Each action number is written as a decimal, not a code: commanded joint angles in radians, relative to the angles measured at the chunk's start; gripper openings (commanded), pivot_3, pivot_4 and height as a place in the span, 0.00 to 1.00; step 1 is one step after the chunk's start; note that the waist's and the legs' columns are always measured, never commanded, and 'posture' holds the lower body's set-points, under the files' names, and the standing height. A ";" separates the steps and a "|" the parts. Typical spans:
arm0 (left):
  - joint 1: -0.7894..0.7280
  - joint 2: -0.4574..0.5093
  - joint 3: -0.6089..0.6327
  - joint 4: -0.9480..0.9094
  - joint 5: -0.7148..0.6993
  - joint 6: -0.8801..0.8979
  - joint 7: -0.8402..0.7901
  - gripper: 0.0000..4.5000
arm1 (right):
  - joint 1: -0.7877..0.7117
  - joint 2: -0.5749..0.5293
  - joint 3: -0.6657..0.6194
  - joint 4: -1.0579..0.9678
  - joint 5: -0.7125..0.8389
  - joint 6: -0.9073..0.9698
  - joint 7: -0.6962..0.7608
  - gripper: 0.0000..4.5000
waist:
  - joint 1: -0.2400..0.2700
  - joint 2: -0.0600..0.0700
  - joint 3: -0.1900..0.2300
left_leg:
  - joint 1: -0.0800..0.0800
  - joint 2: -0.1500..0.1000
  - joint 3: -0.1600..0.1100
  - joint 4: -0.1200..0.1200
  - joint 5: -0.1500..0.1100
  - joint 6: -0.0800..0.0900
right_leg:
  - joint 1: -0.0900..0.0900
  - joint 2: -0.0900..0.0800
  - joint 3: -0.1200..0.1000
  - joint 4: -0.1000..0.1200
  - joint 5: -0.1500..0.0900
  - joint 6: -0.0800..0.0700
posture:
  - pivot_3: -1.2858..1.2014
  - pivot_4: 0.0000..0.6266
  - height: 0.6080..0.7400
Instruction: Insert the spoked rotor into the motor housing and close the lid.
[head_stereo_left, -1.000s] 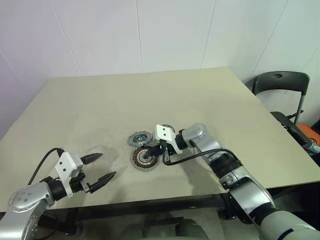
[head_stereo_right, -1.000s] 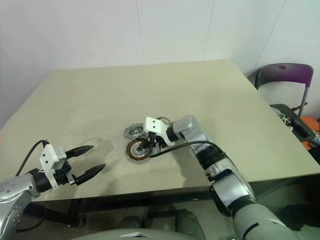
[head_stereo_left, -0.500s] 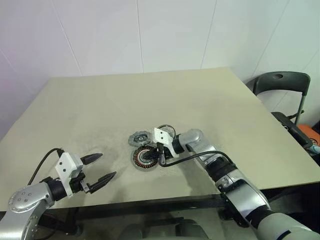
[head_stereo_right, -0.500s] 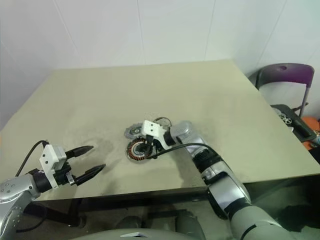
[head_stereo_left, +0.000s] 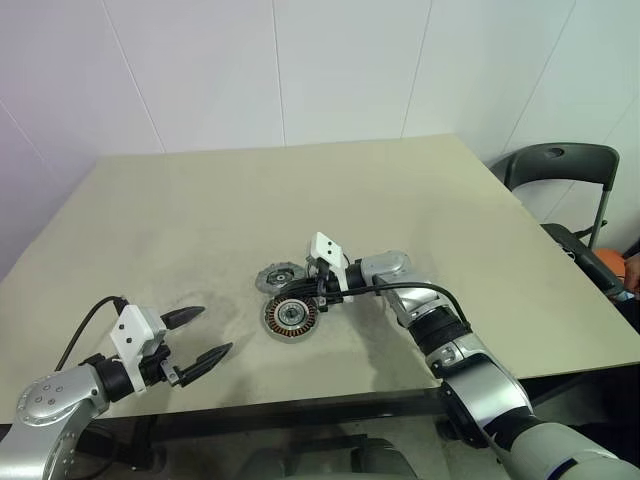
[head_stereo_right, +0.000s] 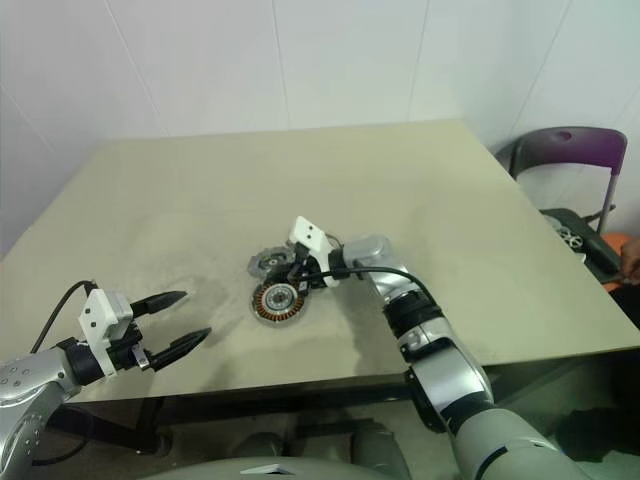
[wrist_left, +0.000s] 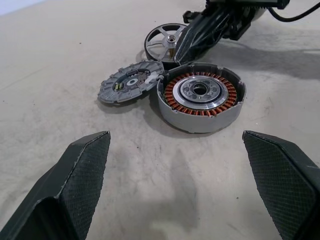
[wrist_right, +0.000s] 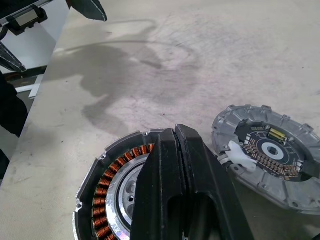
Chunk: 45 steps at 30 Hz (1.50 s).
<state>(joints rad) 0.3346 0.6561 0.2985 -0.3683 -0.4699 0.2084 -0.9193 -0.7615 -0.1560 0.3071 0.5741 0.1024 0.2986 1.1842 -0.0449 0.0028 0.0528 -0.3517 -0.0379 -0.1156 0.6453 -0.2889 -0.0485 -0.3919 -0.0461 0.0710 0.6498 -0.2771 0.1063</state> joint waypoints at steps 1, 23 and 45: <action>-0.011 0.009 0.018 -0.030 -0.013 -0.009 0.001 1.00 | 0.005 -0.001 0.016 -0.016 -0.008 -0.010 0.008 0.01 | 0.000 0.000 0.000 | 0.000 0.000 0.000 0.000 0.000 0.000 | 0.000 0.000 0.000 0.000 0.000 0.000 | 0.52 0.00 1.00; 0.001 -0.004 0.012 -0.022 -0.006 -0.028 0.000 1.00 | 0.022 -0.004 -0.026 0.019 0.033 0.022 0.005 0.01 | 0.000 0.000 0.000 | 0.007 0.000 0.000 -0.002 0.000 0.000 | 0.004 0.000 0.000 0.000 -0.002 -0.002 | 0.52 0.00 1.00; 0.015 -0.009 0.039 -0.018 -0.016 -0.038 0.010 1.00 | 0.019 -0.087 -0.121 -0.133 0.126 0.148 0.011 0.01 | 0.002 0.001 0.000 | 0.003 0.000 0.000 -0.002 0.000 0.000 | 0.003 0.000 0.000 -0.002 -0.002 -0.002 | 0.52 0.00 1.00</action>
<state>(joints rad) 0.3519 0.6459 0.3038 -0.3652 -0.4703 0.1860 -0.9140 -0.7376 -0.2257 0.2178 0.4931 0.2018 0.4200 1.1865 -0.0425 0.0038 0.0530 -0.3508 -0.0376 -0.1158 0.6434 -0.2890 -0.0486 -0.3908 -0.0465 0.0713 0.6478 -0.2786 0.1041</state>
